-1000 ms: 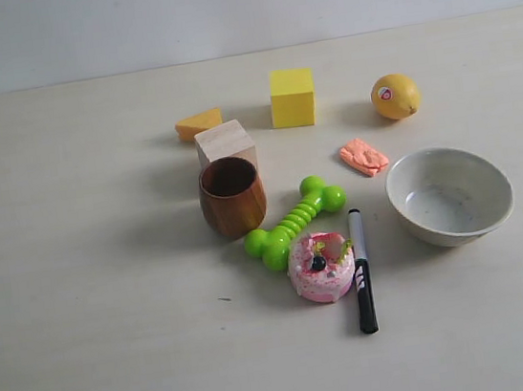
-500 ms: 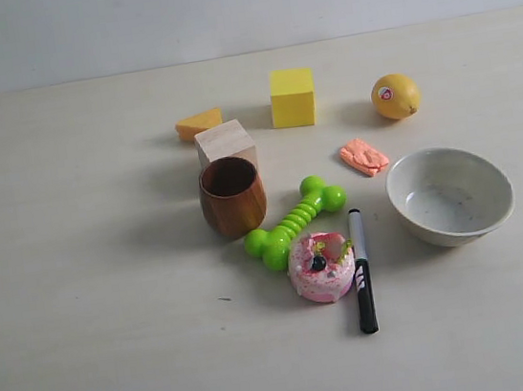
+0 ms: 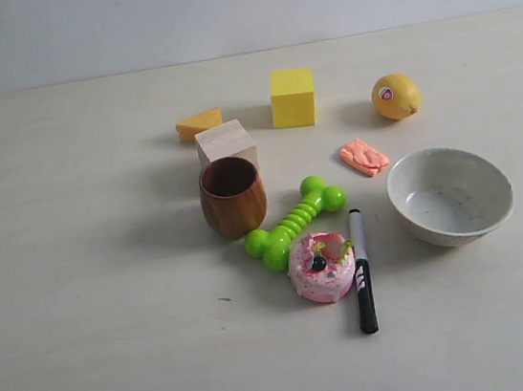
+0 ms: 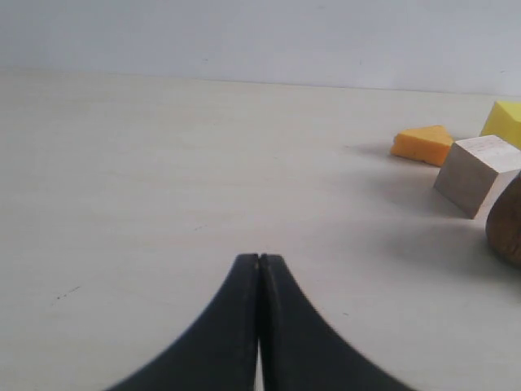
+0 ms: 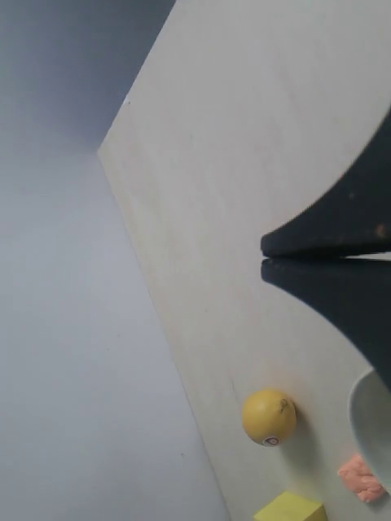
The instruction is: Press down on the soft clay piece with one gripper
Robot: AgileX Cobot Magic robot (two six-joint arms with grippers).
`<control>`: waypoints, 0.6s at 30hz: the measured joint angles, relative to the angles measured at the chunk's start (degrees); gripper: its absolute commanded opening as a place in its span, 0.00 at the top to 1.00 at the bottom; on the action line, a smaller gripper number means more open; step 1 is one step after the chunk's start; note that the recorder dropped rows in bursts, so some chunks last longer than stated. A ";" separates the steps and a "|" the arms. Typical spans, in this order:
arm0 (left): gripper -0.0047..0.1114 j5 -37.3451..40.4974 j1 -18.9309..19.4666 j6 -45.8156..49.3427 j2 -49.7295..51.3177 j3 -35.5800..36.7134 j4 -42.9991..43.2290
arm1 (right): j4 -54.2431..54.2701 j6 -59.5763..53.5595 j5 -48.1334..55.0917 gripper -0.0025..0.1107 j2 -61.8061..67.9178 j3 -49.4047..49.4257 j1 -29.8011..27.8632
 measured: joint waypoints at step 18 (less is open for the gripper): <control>0.96 0.00 0.00 0.00 0.00 0.00 0.00 | 4.16 -4.75 5.21 0.98 -16.01 7.04 0.00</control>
